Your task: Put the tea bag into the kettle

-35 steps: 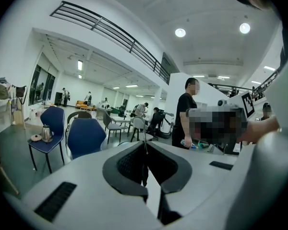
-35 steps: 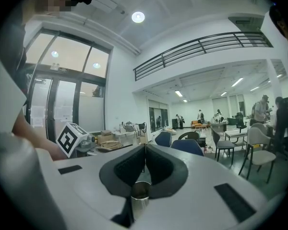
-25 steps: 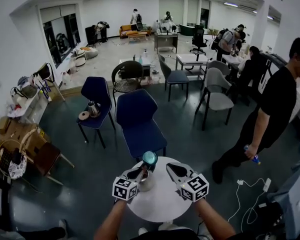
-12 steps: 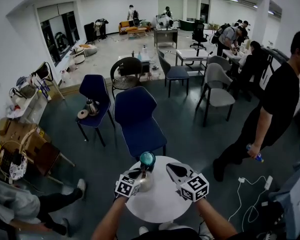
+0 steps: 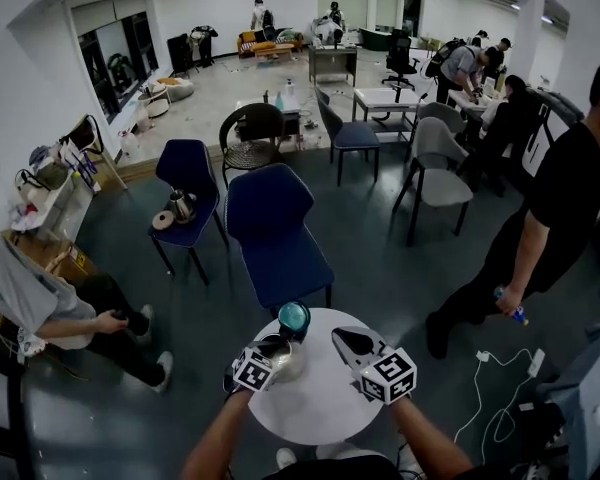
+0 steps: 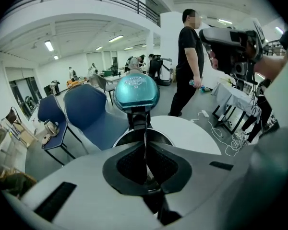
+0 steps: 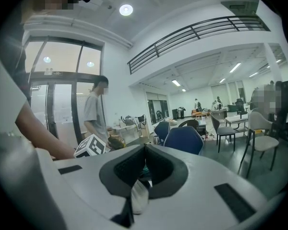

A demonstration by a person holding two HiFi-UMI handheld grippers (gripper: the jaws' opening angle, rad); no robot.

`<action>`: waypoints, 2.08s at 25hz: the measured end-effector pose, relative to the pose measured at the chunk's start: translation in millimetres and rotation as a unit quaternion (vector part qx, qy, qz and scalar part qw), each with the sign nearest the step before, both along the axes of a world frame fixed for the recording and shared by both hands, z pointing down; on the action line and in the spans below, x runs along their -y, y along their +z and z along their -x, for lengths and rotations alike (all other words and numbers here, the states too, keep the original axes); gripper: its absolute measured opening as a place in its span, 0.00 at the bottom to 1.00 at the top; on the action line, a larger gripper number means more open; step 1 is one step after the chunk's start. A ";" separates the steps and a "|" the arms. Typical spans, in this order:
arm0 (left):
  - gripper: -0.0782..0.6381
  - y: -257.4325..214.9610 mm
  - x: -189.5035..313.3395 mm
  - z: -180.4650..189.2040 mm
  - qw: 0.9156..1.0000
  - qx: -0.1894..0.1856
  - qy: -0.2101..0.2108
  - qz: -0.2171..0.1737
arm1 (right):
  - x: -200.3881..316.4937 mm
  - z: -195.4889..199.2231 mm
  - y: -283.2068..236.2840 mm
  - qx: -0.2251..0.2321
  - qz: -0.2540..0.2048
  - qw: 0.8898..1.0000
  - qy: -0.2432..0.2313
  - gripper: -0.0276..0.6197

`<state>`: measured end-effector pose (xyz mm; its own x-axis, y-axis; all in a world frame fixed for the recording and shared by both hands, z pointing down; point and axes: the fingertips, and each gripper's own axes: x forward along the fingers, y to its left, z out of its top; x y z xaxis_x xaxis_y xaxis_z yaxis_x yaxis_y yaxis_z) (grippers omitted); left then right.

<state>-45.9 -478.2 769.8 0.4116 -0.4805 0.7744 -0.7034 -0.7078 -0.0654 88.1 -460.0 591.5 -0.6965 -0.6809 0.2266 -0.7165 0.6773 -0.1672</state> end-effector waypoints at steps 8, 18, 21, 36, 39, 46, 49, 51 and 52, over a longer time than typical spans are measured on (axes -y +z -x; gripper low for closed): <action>0.14 7.9 1.2 -10.3 0.999 0.015 0.029 0.004 | 6.7 2.1 8.3 0.000 0.006 1.000 -0.002 0.07; 0.14 9.1 1.9 -14.3 1.000 -0.003 0.022 -0.003 | 7.0 0.9 11.7 -0.001 0.008 1.000 -0.003 0.07; 0.24 4.5 2.3 -13.1 1.000 -0.015 0.019 -0.005 | 5.9 4.3 9.2 -0.001 0.007 1.000 -0.004 0.07; 0.16 -47.8 -4.7 -7.2 0.997 -0.067 -0.010 -0.041 | -8.4 15.6 -11.4 0.002 -0.007 1.000 -0.009 0.07; 0.14 -70.9 -7.5 -1.8 0.993 -0.103 -0.025 -0.058 | -15.2 19.9 -18.3 0.002 -0.012 1.000 -0.009 0.07; 0.13 -114.5 -27.4 5.0 0.981 -0.173 -0.044 -0.080 | -33.9 34.5 -28.3 -0.001 -0.026 1.000 -0.013 0.07; 0.13 -133.3 -39.7 5.7 0.976 -0.193 -0.041 -0.094 | -43.0 42.6 -35.3 -0.002 -0.032 0.999 -0.014 0.07; 0.13 -147.7 -47.8 6.9 0.972 -0.205 -0.037 -0.106 | -47.6 47.9 -41.0 -0.001 -0.038 0.999 -0.014 0.07; 0.13 -155.2 -51.9 8.4 0.970 -0.212 -0.036 -0.111 | -49.9 50.9 -44.0 -0.001 -0.041 0.999 -0.013 0.07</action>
<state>-54.3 -426.3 614.5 0.6295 -0.6559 0.4166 -0.7476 -0.6574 0.0946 37.3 -410.1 547.5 -0.7145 -0.6781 0.1720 -0.6980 0.7076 -0.1100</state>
